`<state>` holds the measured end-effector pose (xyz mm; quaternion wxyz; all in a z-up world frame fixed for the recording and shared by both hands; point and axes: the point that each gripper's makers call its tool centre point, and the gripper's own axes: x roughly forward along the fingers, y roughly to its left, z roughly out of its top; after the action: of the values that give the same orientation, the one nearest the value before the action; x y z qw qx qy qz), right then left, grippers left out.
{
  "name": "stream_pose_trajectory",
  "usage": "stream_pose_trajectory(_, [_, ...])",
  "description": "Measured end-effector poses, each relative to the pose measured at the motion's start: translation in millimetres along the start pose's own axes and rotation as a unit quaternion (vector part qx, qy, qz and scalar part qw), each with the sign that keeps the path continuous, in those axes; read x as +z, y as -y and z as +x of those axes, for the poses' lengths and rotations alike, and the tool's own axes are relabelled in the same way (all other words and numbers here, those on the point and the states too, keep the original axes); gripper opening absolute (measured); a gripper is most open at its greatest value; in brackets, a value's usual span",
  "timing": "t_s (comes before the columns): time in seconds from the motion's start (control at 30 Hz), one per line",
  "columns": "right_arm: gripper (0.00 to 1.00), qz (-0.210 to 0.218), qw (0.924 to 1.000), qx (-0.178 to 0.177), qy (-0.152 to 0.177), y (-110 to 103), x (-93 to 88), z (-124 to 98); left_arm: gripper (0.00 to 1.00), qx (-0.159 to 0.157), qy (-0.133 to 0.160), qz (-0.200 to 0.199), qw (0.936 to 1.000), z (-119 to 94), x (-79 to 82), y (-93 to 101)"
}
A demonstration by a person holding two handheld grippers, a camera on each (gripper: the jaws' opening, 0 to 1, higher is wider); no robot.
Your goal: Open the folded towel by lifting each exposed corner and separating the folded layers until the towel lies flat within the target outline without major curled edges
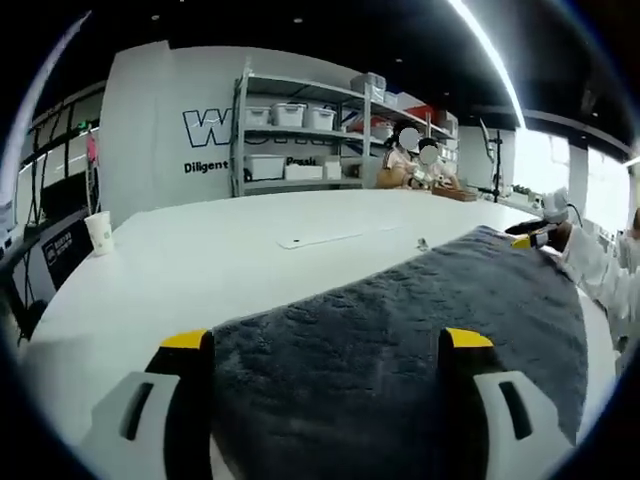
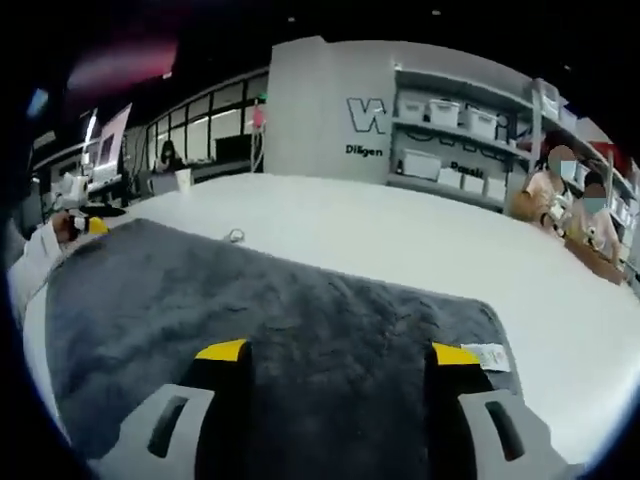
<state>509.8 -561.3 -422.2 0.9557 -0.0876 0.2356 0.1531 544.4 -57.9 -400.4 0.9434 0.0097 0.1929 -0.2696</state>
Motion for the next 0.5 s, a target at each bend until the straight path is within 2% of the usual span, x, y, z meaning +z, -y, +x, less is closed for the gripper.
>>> stream_pose_trajectory(0.17, [0.77,-0.026,0.9991,0.026,-0.023,-13.4,-12.6,-13.0,0.95,-0.011,0.006,0.020,0.9997,-22.9,0.6,26.9])
stream_pose_trajectory(0.27, [0.84,-0.042,0.9978,0.036,-0.036,-20.2,-20.5,-17.9,0.99,-0.031,-0.016,0.044,0.9984,-36.9,-12.1,49.8])
stream_pose_trajectory(0.37, [0.86,-0.046,0.9972,0.049,-0.033,-28.5,-21.5,-22.9,0.99,-0.042,-0.019,0.039,0.9982,-45.4,-21.0,65.4])
stream_pose_trajectory(0.5, [0.94,-0.039,0.9941,0.101,-0.012,-56.3,-15.9,-29.1,0.99,-0.045,-0.015,0.023,0.9986,-54.4,-28.5,77.9])
